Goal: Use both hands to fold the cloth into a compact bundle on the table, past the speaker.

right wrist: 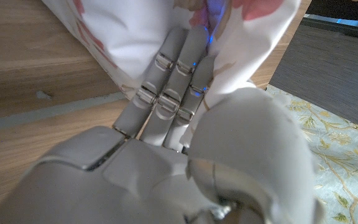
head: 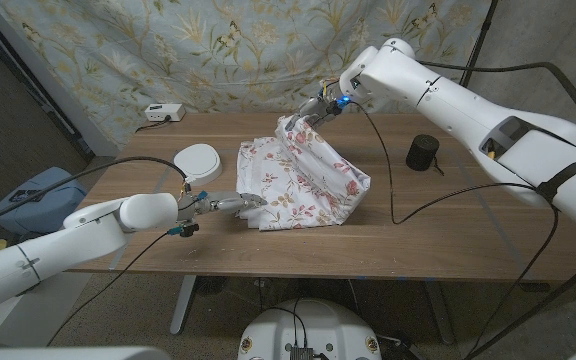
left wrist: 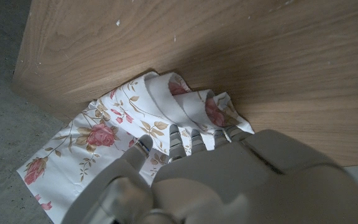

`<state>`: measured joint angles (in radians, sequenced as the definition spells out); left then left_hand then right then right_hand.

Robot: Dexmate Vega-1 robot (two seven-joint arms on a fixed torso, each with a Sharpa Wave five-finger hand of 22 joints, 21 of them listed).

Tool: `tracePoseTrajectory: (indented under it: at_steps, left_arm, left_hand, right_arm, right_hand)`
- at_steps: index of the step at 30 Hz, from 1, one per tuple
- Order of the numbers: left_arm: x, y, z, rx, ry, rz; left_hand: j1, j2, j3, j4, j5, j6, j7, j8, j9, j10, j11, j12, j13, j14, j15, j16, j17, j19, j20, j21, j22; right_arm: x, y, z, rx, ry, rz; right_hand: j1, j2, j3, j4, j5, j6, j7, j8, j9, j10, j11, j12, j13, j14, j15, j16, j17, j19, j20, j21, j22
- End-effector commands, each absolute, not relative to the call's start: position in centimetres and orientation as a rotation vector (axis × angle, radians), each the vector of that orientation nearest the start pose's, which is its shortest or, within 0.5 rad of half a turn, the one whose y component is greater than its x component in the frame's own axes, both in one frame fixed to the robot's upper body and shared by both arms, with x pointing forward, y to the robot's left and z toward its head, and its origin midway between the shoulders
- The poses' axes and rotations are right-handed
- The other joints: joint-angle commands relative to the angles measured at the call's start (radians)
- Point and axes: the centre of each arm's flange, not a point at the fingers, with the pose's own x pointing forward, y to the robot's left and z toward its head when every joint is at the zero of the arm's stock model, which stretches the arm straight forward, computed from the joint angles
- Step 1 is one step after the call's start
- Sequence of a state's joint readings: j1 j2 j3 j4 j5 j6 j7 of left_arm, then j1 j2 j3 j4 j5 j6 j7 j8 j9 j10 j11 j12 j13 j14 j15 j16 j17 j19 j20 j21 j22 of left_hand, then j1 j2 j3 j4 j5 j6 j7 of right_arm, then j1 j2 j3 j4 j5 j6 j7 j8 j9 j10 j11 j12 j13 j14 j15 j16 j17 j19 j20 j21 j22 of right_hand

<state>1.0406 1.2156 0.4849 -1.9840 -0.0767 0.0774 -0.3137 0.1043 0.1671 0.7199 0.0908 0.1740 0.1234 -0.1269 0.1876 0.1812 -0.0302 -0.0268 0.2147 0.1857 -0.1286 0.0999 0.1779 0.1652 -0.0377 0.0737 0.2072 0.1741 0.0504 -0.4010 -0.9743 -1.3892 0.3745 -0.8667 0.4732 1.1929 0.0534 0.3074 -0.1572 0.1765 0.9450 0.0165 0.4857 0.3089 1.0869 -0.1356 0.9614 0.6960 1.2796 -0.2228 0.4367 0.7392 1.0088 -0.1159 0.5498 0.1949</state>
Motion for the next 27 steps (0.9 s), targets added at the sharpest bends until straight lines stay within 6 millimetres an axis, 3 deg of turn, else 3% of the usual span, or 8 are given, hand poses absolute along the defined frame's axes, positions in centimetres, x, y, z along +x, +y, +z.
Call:
tracePoseTrajectory:
  at_steps: [1,13,20,27]
  left_arm:
    - [52.9,27.3,-7.9,1.224,-0.258,-0.613]
    - [52.7,27.4,-8.0,1.226,-0.262,-0.606]
    - [52.5,26.6,-8.7,1.420,-0.264,-0.614]
    - [52.7,26.3,-9.1,1.450,-0.240,-0.623]
  left_hand:
    - [0.016,0.002,-0.001,-0.007,0.000,0.011,-0.001,0.004,-0.001,0.004,0.000,0.000,0.004,0.002,-0.004,0.003,0.005,0.021,0.013,0.002,0.004]
    - [0.024,0.002,-0.002,-0.014,0.000,0.020,0.000,0.005,-0.001,0.010,-0.005,0.001,0.004,0.004,-0.005,0.003,0.005,0.024,0.012,0.002,0.004]
    - [0.032,-0.004,-0.004,-0.024,0.001,0.043,-0.006,0.009,-0.001,0.027,-0.011,0.005,0.003,0.019,-0.013,0.006,0.005,0.037,0.007,0.006,0.004]
    - [0.027,-0.002,-0.014,-0.017,-0.002,0.036,-0.006,0.004,-0.001,0.013,-0.012,-0.002,0.003,0.008,-0.017,0.004,0.010,0.024,0.002,0.000,0.004]
  right_arm:
    - [63.7,-4.8,17.9,-0.831,0.014,0.621]
    - [64.5,-4.2,17.4,-0.808,0.020,0.628]
    - [64.8,-4.7,16.9,-0.790,0.037,0.627]
    - [65.1,-4.2,17.1,-0.777,0.028,0.638]
  right_hand:
    - [0.011,0.003,-0.002,0.001,-0.002,0.041,0.045,0.007,0.004,0.003,0.003,-0.003,0.004,0.015,-0.011,-0.007,0.005,-0.003,0.003,0.007,0.002]
    - [0.013,0.003,-0.006,0.001,-0.002,0.041,0.044,0.009,0.003,0.004,0.002,-0.005,0.004,0.019,-0.011,-0.016,0.010,-0.006,0.003,0.014,0.001]
    - [0.014,0.005,-0.008,0.001,-0.002,0.039,0.044,0.008,0.003,0.002,0.002,-0.008,0.004,0.021,-0.012,-0.022,0.014,-0.008,0.002,0.019,0.001]
    - [0.015,0.006,-0.010,0.001,-0.002,0.039,0.043,0.009,0.001,0.004,0.001,-0.009,0.004,0.023,-0.012,-0.028,0.017,-0.008,0.002,0.024,0.001]
